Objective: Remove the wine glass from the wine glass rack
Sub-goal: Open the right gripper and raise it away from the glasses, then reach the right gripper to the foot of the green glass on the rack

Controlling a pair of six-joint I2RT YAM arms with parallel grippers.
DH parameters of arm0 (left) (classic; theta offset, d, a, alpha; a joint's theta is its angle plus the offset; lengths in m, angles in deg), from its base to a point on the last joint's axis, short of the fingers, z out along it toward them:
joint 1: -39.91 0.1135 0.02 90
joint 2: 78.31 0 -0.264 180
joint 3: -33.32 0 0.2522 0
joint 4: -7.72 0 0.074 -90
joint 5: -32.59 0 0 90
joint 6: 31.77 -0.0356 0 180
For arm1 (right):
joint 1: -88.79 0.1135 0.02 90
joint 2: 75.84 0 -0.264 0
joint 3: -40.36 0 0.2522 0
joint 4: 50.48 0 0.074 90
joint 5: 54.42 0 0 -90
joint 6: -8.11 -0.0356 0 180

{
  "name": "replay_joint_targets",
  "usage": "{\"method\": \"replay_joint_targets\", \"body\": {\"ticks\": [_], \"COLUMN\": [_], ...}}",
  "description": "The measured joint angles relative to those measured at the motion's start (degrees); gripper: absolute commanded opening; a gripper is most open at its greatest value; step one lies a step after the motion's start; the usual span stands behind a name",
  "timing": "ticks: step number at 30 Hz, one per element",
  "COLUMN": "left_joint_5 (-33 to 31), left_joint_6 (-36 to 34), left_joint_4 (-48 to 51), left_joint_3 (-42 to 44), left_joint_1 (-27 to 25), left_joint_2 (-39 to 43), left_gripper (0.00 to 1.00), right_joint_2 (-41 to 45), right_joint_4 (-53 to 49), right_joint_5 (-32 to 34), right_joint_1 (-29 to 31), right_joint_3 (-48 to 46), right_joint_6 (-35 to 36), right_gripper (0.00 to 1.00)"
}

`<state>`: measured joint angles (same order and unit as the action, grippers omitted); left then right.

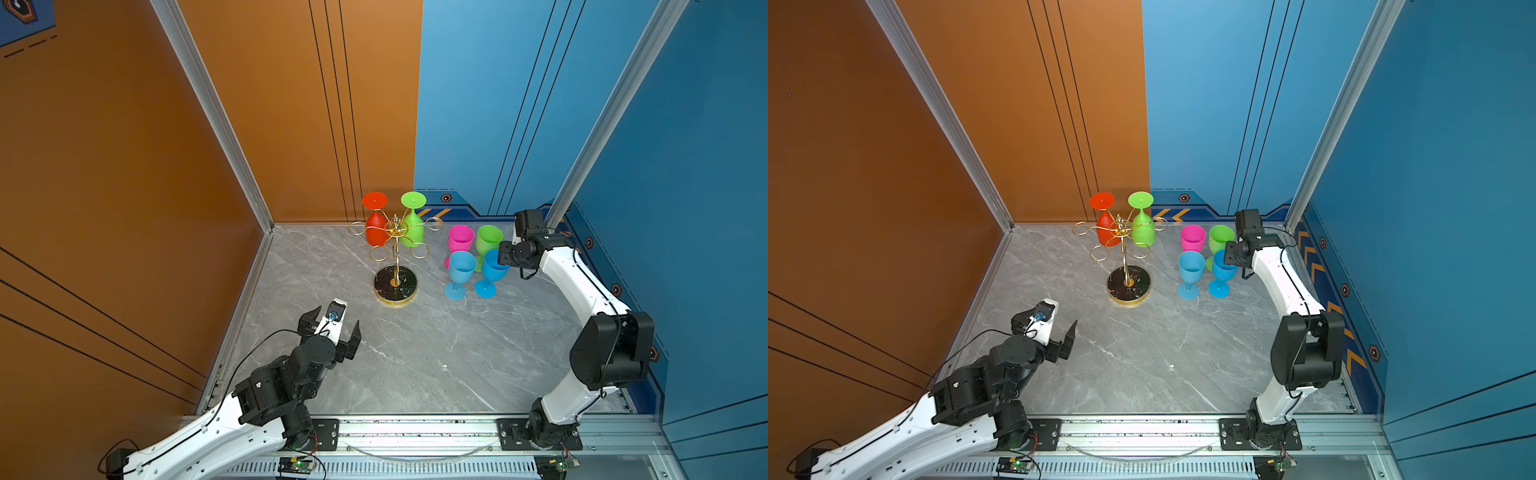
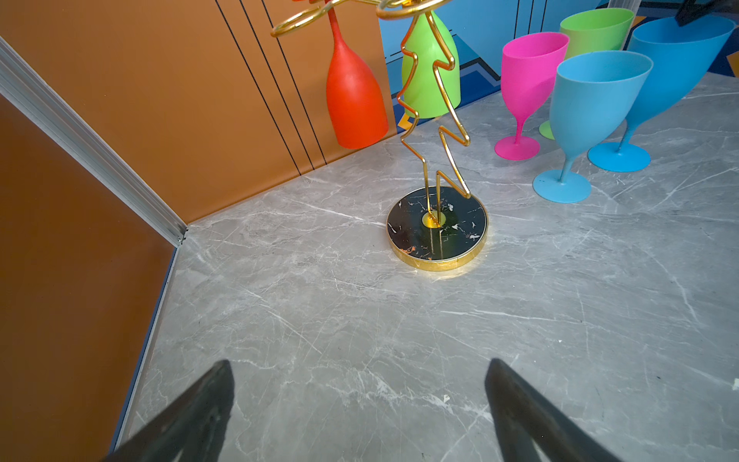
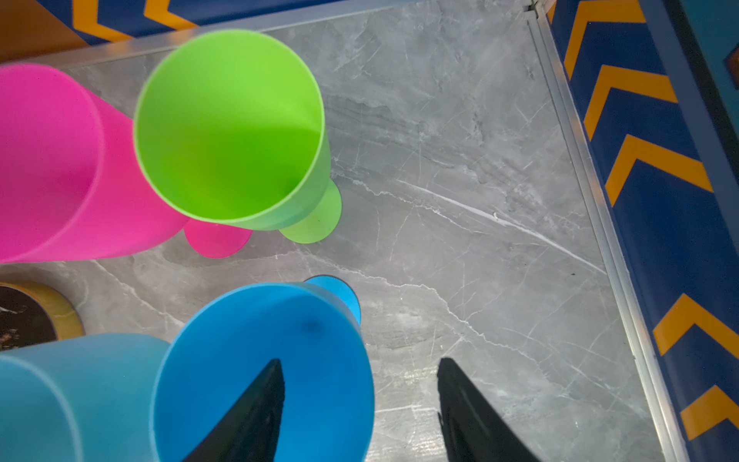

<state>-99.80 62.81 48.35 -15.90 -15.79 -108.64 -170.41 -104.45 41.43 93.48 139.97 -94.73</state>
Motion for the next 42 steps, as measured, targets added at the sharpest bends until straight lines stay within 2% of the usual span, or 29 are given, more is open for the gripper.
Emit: {"method": "replay_joint_targets", "body": {"ticks": [7,13,19,24,30,42], "left_joint_5": [6.78,15.21,23.63,29.16,32.87,36.35], "left_joint_6": [1.18,2.62,4.11,5.01,5.99,7.06], "left_joint_4": [0.37,0.39,0.37,0.33,-0.44,-0.96], "left_joint_3": [-1.81,-2.82,-2.91,-2.91,-2.91,-2.91], "left_joint_1": [6.27,15.19,24.04,29.29,32.5,35.47], "left_joint_2": [-2.05,-2.05,-2.62,-2.89,-2.67,-2.67], "left_gripper": [0.98,0.98,0.98,0.98,0.98,0.98], "right_joint_2": [3.3,2.89,-1.81,-7.96,-13.99,-21.03], "right_joint_4": [-0.04,2.23,9.4,16.98,26.25,37.33], "right_joint_5": [-8.98,-19.96,-30.58,-37.31,-43.3,-48.37], "right_joint_1": [0.9,1.81,2.32,2.69,4.04,8.55], "right_joint_3": [7.3,12.41,17.14,19.76,20.13,23.93], "right_joint_6": [-0.52,-3.69,-9.77,-16.52,-24.96,-35.26], "right_gripper": [0.75,0.77,0.78,0.78,0.77,0.66]}}
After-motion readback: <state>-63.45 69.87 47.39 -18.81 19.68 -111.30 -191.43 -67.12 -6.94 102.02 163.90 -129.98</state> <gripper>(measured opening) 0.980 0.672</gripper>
